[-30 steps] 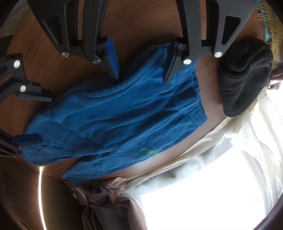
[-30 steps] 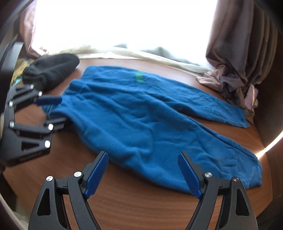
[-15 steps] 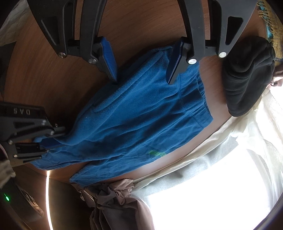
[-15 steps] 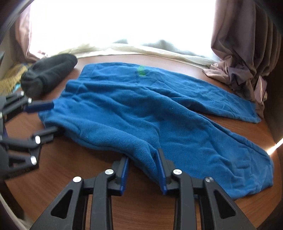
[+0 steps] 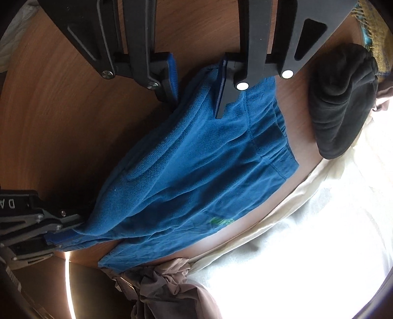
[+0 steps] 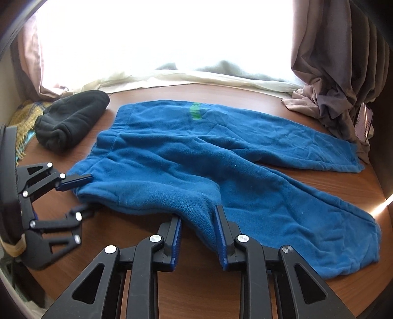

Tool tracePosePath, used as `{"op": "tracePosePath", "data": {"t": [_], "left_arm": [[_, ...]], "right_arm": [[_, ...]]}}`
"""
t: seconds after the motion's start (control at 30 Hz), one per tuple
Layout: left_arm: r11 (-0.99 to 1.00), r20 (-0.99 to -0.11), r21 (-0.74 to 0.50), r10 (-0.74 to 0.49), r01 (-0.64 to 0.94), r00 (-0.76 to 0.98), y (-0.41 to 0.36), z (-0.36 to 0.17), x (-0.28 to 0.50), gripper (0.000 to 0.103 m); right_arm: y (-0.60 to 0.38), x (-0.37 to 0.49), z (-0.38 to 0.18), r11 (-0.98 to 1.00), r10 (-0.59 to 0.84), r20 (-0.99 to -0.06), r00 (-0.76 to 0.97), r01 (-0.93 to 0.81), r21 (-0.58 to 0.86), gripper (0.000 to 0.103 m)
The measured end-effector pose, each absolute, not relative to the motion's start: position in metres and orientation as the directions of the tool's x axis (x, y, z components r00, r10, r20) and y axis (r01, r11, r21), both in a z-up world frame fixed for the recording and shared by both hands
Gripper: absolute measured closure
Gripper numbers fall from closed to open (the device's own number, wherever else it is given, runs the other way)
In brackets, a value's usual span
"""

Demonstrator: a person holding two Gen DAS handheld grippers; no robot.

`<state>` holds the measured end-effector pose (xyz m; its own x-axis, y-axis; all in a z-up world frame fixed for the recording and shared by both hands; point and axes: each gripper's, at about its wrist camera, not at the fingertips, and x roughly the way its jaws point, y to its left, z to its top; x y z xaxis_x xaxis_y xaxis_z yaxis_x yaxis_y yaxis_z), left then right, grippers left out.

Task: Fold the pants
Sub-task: 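Lift the held sweatpants edge with both grippers and fold it over the other half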

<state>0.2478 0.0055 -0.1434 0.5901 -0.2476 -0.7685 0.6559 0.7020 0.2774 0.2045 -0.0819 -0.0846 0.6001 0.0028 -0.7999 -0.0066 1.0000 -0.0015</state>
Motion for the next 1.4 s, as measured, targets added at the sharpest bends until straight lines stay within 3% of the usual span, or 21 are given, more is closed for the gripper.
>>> {"op": "tracePosePath", "data": {"t": [0.27, 0.83, 1.4], "left_arm": [[0.730, -0.791, 0.234, -0.241, 0.642, 0.562, 0.019, -0.126, 0.244, 0.081], [0.752, -0.803, 0.245, -0.196, 0.611, 0.563, 0.020, -0.068, 0.210, 0.082], [0.784, -0.790, 0.182, -0.243, 0.593, 0.563, 0.008, -0.024, 0.304, 0.084]], "right_arm": [[-0.078, 0.196, -0.083, 0.998, 0.016, -0.825, 0.565, -0.053, -0.017, 0.087], [-0.091, 0.171, -0.030, 0.985, 0.096, -0.840, 0.534, -0.174, 0.002, 0.087], [-0.121, 0.283, 0.021, 0.961, 0.133, -0.839, 0.527, -0.274, -0.021, 0.087]]}}
